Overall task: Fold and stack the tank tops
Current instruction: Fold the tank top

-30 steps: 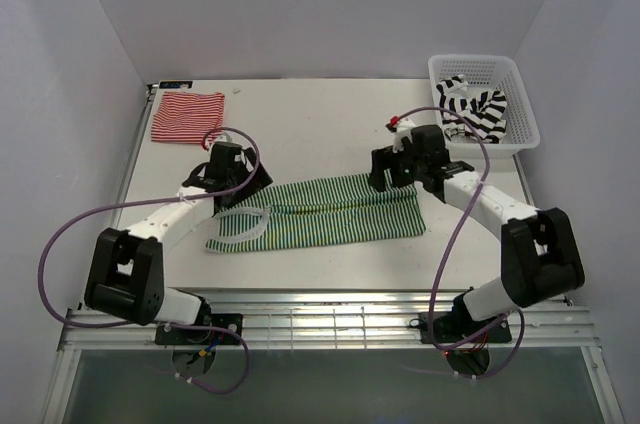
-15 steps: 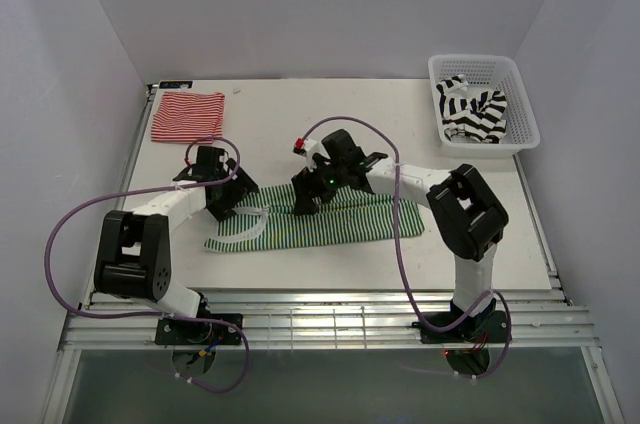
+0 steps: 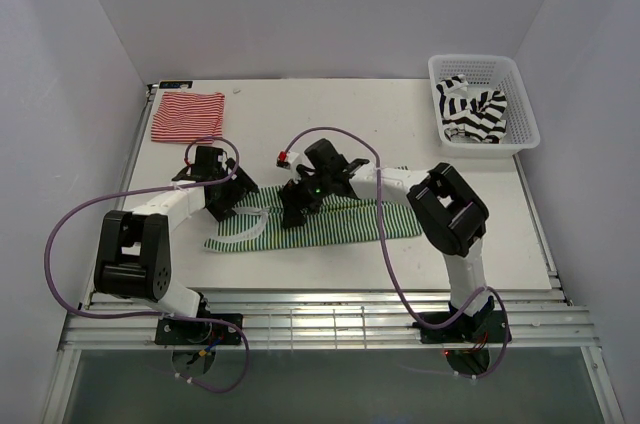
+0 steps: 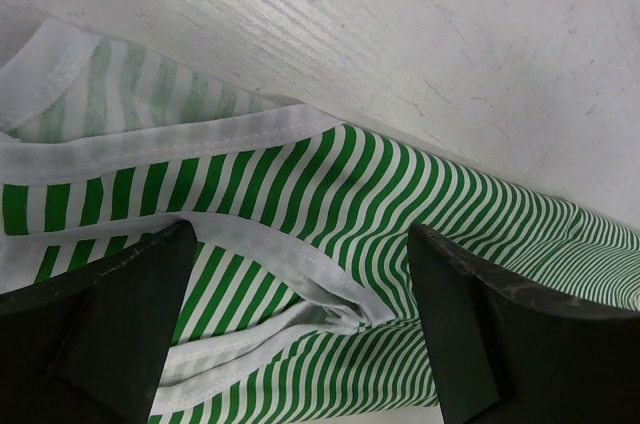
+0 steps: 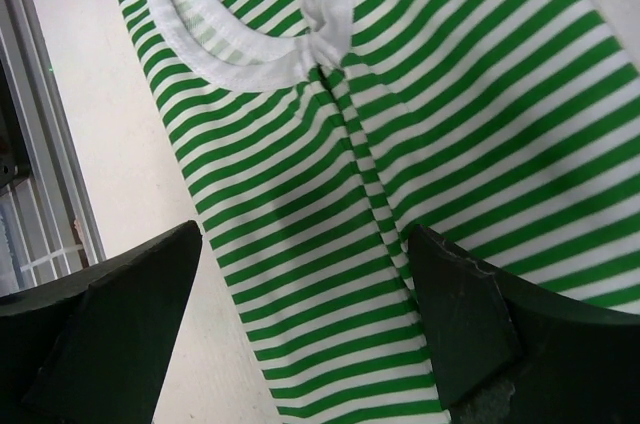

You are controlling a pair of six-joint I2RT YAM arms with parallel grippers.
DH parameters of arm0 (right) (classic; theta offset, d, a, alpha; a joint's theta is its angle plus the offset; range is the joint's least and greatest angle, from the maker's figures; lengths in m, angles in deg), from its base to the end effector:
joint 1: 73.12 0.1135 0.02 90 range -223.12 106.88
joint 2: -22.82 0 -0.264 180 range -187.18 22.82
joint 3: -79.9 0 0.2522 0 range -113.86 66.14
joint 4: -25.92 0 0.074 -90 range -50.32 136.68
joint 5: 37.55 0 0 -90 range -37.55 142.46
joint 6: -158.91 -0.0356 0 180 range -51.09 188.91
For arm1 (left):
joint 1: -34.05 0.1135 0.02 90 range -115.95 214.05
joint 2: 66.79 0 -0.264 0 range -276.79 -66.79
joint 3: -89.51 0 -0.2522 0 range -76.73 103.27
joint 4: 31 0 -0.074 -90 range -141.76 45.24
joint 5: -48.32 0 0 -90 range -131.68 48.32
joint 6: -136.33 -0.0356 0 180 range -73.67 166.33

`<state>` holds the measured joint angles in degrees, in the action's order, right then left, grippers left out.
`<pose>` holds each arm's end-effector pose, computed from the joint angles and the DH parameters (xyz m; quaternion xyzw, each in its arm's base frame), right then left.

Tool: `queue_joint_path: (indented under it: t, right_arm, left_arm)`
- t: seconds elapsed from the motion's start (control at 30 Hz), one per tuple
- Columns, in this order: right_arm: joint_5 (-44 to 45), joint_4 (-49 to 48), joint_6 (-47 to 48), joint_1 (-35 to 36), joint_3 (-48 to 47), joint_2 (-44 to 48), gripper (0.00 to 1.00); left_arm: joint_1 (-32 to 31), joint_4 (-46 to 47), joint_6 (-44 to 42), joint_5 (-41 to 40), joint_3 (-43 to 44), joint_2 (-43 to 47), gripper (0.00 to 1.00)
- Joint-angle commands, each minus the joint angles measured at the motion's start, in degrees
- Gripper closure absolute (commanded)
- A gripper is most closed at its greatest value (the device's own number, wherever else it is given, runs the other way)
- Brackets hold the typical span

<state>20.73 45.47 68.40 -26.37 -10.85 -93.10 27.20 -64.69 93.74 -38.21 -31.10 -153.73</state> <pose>0.2863 0.3317 0.1703 -0.4454 0.7752 0.3795 0.2381 0.2799 -0.0358 0.1645 -0.3285 0.9108 -0.1393 0.2076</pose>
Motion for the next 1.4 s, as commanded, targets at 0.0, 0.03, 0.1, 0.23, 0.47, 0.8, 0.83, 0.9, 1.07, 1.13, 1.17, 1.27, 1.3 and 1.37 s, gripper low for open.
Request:
queue_joint_path:
  t: [0.0,0.03,0.1,0.23,0.47,0.8,0.83,0.9,1.07,1.13,1.17,1.27,1.3,1.37]
  right_arm:
    - [-1.85,-1.21,2.18,1.95,1.49,2.27,0.10]
    - [-1.41,-1.30,2.36,2.21,2.28,3.58,0.10]
    - [-1.32,-1.74,2.54,3.27,4.82,4.99,0.10]
    - [1.74,-2.70,1.49,4.32,7.99,9.29,0.10]
    - [17.22,-3.06,-4.13,2.40,7.03,14.58,0.10]
    - [19.69,-0.07,-8.27,-14.12,18.18,24.68,0.10]
    - [19.60,0.11,-8.54,-15.44,19.32,25.30,0.10]
    - [18.90,0.28,-8.54,-18.96,21.96,25.48,0.10]
    - [15.73,0.19,-8.28,-23.62,23.91,22.06,0.10]
    - [15.47,0.20,-8.19,-24.50,24.17,20.04,0.10]
    - [15.38,0.28,-8.19,-24.68,24.43,19.51,0.10]
    - [14.68,0.37,-8.36,-24.77,25.75,18.27,0.10]
    - [13.80,0.46,-8.62,-24.77,26.36,18.45,0.10]
    - [12.83,0.89,-10.29,-24.33,29.26,19.58,0.10]
  left_arm:
    - [0.44,-1.00,-0.75,-1.00,0.16,-1.57,0.02]
    - [0.52,-0.91,-0.75,-1.00,0.16,-1.74,0.02]
    - [0.52,-1.08,-0.66,-1.35,0.34,-2.01,0.02]
    - [0.70,-1.35,-0.92,-1.62,0.87,-2.10,0.02]
    - [0.70,-2.92,-1.19,-1.44,2.62,-1.66,0.02]
    - [0.70,-9.08,-1.01,-1.88,5.88,4.14,0.02]
    - [0.70,-9.08,-1.01,-2.40,5.88,3.79,0.02]
    - [0.70,-8.91,-0.84,-5.04,5.88,2.39,0.02]
    - [0.70,-8.03,-0.22,-5.66,8.24,-8.39,0.02]
    - [0.70,-8.03,-0.66,-4.52,10.79,-11.40,0.02]
    - [0.70,-7.85,-0.66,-4.35,11.50,-13.85,0.02]
    - [0.70,-7.68,-1.01,-4.61,15.36,-17.82,0.02]
    - [0.70,-7.68,-1.10,-4.61,16.67,-20.79,0.02]
    - [0.70,-7.59,-1.62,-4.61,21.85,-24.23,0.02]
